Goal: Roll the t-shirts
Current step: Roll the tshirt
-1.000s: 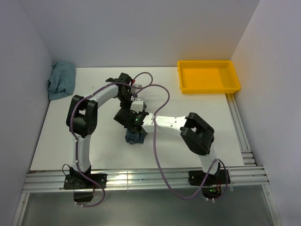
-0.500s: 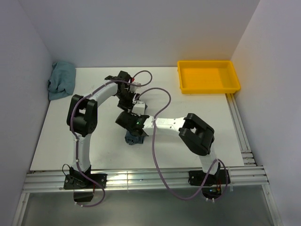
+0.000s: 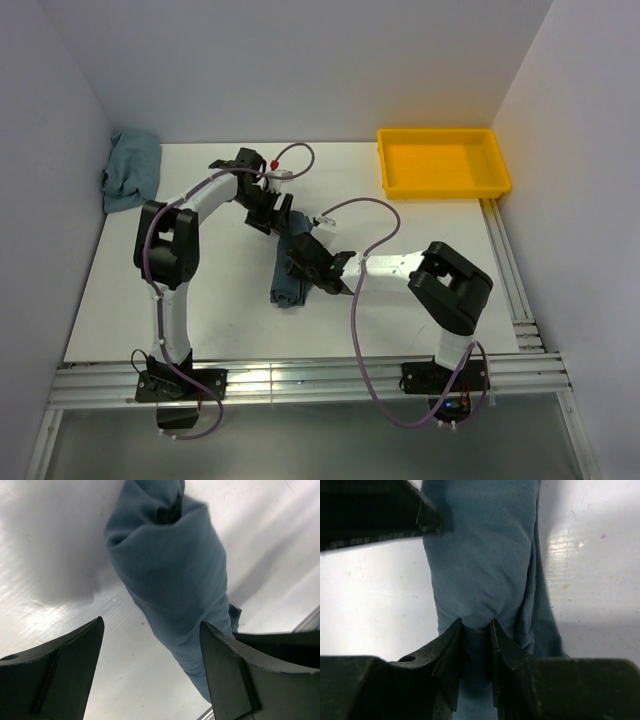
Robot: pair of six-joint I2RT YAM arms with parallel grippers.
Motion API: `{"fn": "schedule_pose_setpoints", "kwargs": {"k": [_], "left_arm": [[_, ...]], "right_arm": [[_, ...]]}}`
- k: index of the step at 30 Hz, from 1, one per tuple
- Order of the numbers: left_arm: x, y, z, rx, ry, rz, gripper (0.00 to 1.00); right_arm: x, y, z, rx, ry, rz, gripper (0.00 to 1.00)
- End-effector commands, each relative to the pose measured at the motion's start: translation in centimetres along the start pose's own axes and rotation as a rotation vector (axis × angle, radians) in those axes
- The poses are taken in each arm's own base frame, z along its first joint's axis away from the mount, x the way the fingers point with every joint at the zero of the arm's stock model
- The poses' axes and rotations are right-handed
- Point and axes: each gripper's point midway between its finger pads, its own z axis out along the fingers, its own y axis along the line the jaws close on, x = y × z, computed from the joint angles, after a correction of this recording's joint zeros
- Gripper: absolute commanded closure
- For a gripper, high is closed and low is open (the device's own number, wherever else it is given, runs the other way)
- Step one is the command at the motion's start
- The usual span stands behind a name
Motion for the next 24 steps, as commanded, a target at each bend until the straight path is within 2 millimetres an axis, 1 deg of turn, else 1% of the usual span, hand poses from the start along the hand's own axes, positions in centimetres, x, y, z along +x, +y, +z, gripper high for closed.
{"fn": "schedule_pose_setpoints", "kwargs": {"k": [1, 6, 11, 12, 16, 18, 19, 21, 24], "left_arm": [[-0.3, -1.7, -0.8, 0.117, -0.057, 0.054, 0.18], [0.2, -1.9, 0.2, 0.187, -0.067, 0.043, 0.18], [0.3, -1.7, 1.0, 0.205, -0.068, 0.001, 0.19], [0.4, -1.6, 1.2, 0.203, -0.067, -0.008, 0.20], [0.1, -1.1, 1.7, 0.174, -0.078, -0.043, 0.23], [-0.1, -0.3, 2.0, 0.135, -0.080, -0.042, 0.24], [-0.2, -0.2, 2.0, 0.117, -0.078, -0.088, 0.26], [-0.2, 0.5, 2.2, 0.077, -0.074, -0.099, 0.28], [0.0, 1.5, 2.7, 0.012, -0.057, -0.121, 0.35]], "right_arm": [[2.1, -3.7, 0.3, 0.049, 0.095, 0.011, 0.73], [2.5, -4.5, 0.6, 0.034, 0.108, 0.047, 0.73], [3.2, -5.1, 0.8, 0.021, 0.127, 0.076, 0.73], [3.4, -5.6, 0.8, 0.025, 0.132, 0.079, 0.73], [3.8, -6.0, 1.1, 0.019, 0.141, 0.100, 0.73], [4.2, -6.6, 1.2, 0.028, 0.152, 0.105, 0.73], [4.3, -6.6, 1.2, 0.023, 0.152, 0.108, 0.73], [4.5, -6.9, 1.3, 0.024, 0.158, 0.114, 0.73], [4.8, -7.3, 1.4, 0.027, 0.166, 0.124, 0.74]]}}
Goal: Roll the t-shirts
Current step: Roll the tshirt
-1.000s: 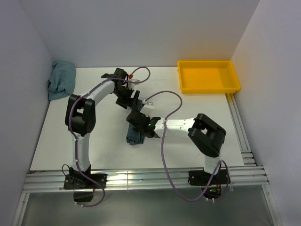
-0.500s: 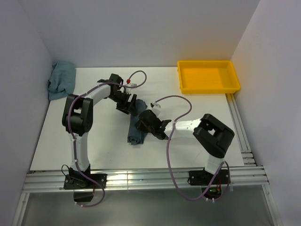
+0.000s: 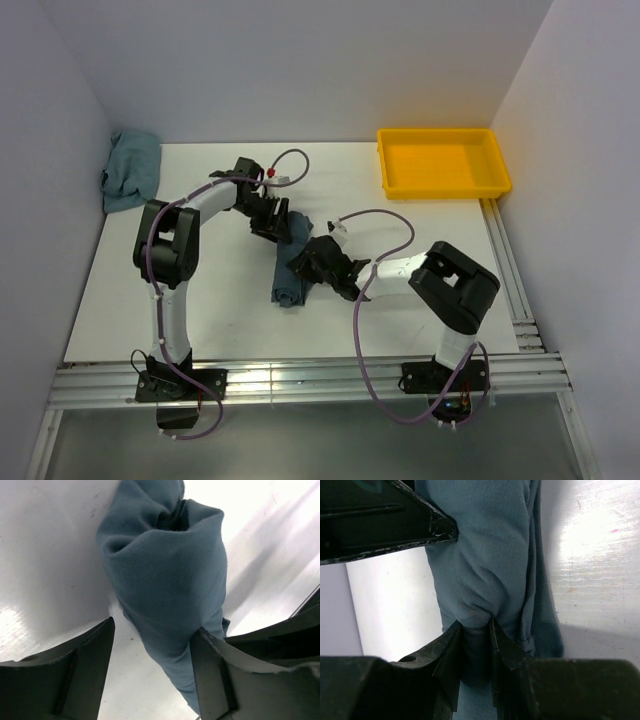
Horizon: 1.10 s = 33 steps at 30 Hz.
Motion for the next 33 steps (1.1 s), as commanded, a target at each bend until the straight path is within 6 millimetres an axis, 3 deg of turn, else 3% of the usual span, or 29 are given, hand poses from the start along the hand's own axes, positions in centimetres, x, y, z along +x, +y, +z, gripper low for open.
{"fn": "schedule_pose_setpoints", "kwargs": {"k": [1, 8, 11, 12, 15, 26, 33], "left_arm": [[-1.0, 1.7, 0.7, -0.107, -0.019, -0.015, 0.41], [-0.2, 2.1, 1.9, -0.233, 0.029, 0.021, 0.75], [-0.1, 1.9, 2.2, -0.279, 0.030, 0.046, 0.93], [0.0, 1.9, 2.3, -0.288, 0.033, 0.048, 0.99], [0.1, 1.7, 2.4, -0.307, 0.033, 0.057, 1.00], [0.5, 1.7, 2.8, -0.328, 0.052, 0.071, 1.00], [0.7, 1.6, 3.0, -0.329, 0.061, 0.074, 1.00]], "right_arm": [[3.1, -7.7, -0.1, 0.215, 0.104, -0.042, 0.74], [2.7, -8.2, 0.1, 0.261, 0.095, -0.067, 0.72], [2.3, -7.7, 0.0, 0.267, 0.088, -0.081, 0.63], [2.2, -7.6, -0.1, 0.269, 0.086, -0.086, 0.55], [1.4, -6.7, -0.6, 0.261, 0.066, -0.095, 0.43], [-2.8, -3.0, -3.2, 0.191, -0.047, -0.119, 0.30], [-3.5, -2.5, -2.3, 0.186, -0.035, -0.158, 0.27]]}}
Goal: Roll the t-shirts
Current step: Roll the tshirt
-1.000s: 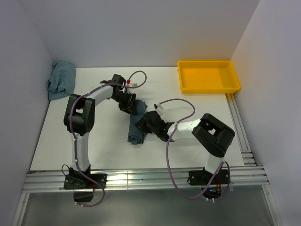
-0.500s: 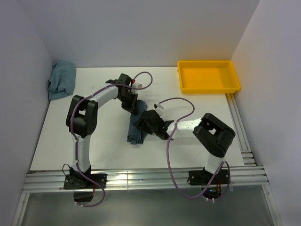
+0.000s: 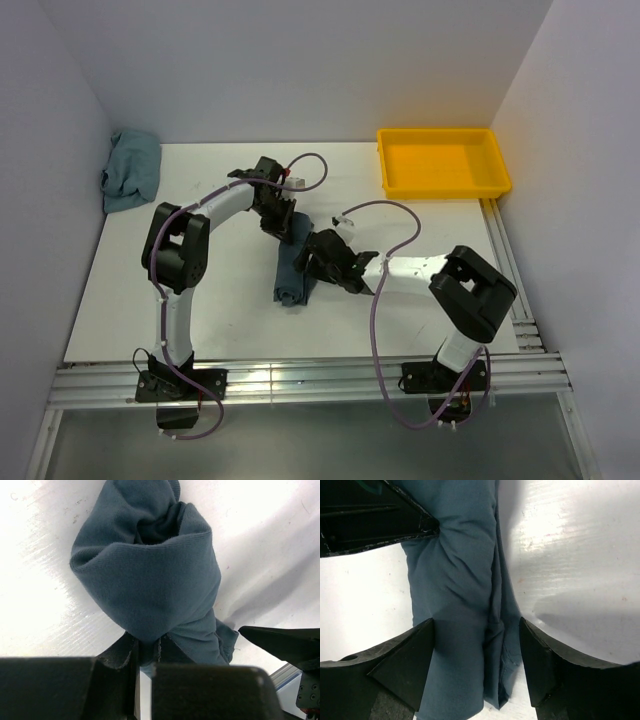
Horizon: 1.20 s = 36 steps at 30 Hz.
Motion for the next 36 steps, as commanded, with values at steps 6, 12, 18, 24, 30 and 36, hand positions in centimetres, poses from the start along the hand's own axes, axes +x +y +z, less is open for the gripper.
{"fn": "schedule_pose_setpoints", "kwargs": {"k": [6, 12, 18, 24, 30, 36], "left_arm": [[0.9, 2.9, 2.4, -0.130, 0.031, 0.033, 1.00], [1.2, 3.0, 2.7, -0.128, 0.044, 0.032, 1.00], [1.2, 3.0, 2.7, -0.131, 0.045, 0.032, 1.00], [1.3, 2.9, 2.8, -0.126, 0.049, 0.029, 1.00], [1.3, 2.9, 3.1, -0.122, 0.052, 0.028, 1.00], [1.3, 2.6, 3.1, -0.117, 0.051, 0.031, 1.00]], "right_arm": [[-2.4, -0.3, 2.1, -0.056, -0.009, -0.024, 0.25], [-2.9, 0.5, 2.9, -0.121, -0.002, -0.047, 0.19], [-2.5, 0.3, 4.5, -0.080, 0.035, -0.072, 0.17], [-1.5, -0.8, 6.0, -0.040, 0.071, -0.042, 0.18], [-1.0, -1.3, 6.8, 0.001, 0.085, -0.029, 0.27], [-1.3, -1.5, 7.1, 0.030, 0.071, -0.012, 0.48]]}}
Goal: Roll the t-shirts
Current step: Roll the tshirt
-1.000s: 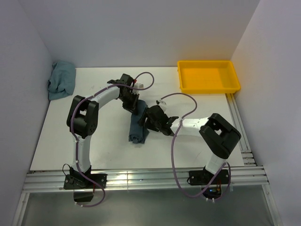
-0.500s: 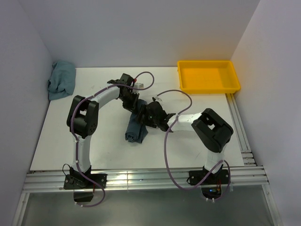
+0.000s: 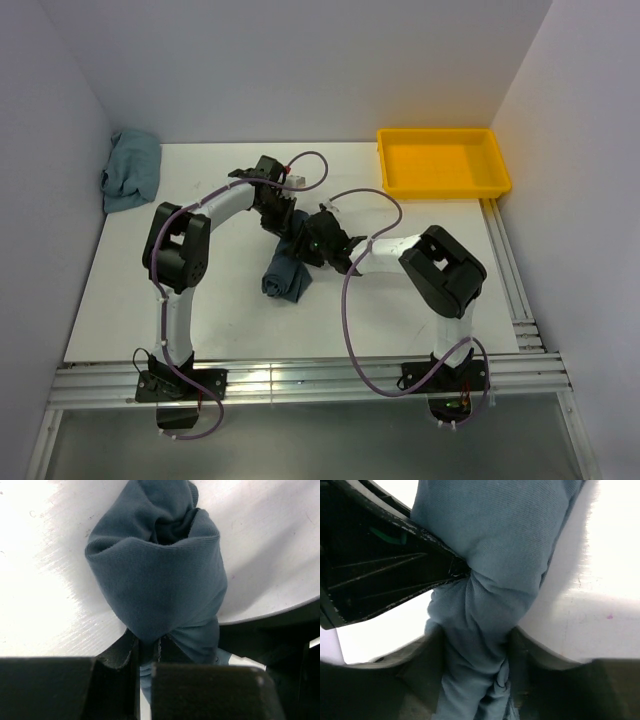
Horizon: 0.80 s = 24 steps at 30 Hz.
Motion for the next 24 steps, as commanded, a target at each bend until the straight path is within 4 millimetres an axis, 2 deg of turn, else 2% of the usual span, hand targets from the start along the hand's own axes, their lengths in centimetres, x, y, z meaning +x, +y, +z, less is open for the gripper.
{"fn": "schedule_pose_setpoints", "kwargs": {"k": [1, 4, 6, 7, 10, 11, 14, 16, 17, 18, 20, 24], "left_arm": [[2.1, 2.1, 2.9, -0.089, 0.077, 0.017, 1.00], [2.0, 1.8, 2.7, -0.082, 0.074, 0.022, 1.00], [1.6, 1.6, 2.2, -0.079, 0.066, 0.026, 0.99], [1.0, 1.5, 1.9, -0.077, 0.053, 0.032, 0.97], [-0.9, 0.9, 0.3, -0.055, 0.009, 0.046, 0.79], [-1.5, 0.7, -0.1, -0.040, -0.004, 0.057, 0.66], [-3.5, -0.2, -2.2, 0.015, -0.060, 0.081, 0.43], [-4.9, -0.7, -3.7, 0.045, -0.096, 0.092, 0.36], [-5.2, -1.1, -4.2, 0.060, -0.107, 0.096, 0.29], [-6.1, -1.3, -5.2, 0.074, -0.136, 0.101, 0.27], [-6.7, -1.7, -6.2, 0.104, -0.154, 0.138, 0.22], [-8.8, -1.3, -9.4, 0.113, -0.234, 0.133, 0.21]], "right_arm": [[-0.3, -4.4, 1.1, 0.167, -0.031, 0.004, 0.58], [-0.4, -4.6, 1.1, 0.174, -0.038, 0.011, 0.76], [-0.4, -4.8, 0.9, 0.185, -0.044, 0.016, 0.96], [-0.6, -4.6, 0.7, 0.182, -0.048, 0.016, 1.00], [-0.7, -4.6, 0.3, 0.191, -0.050, 0.007, 1.00], [-0.7, -4.6, 0.2, 0.195, -0.048, 0.002, 1.00], [-0.7, -4.5, -0.1, 0.191, -0.048, 0.000, 1.00], [-0.7, -4.5, -0.3, 0.191, -0.050, -0.003, 1.00], [-0.8, -4.4, -0.5, 0.188, -0.051, -0.003, 1.00], [-0.8, -4.5, -0.6, 0.191, -0.053, -0.002, 1.00], [-0.8, -4.4, -0.7, 0.192, -0.055, 0.000, 1.00], [-1.2, -4.2, -1.4, 0.186, -0.073, 0.016, 1.00]]}}
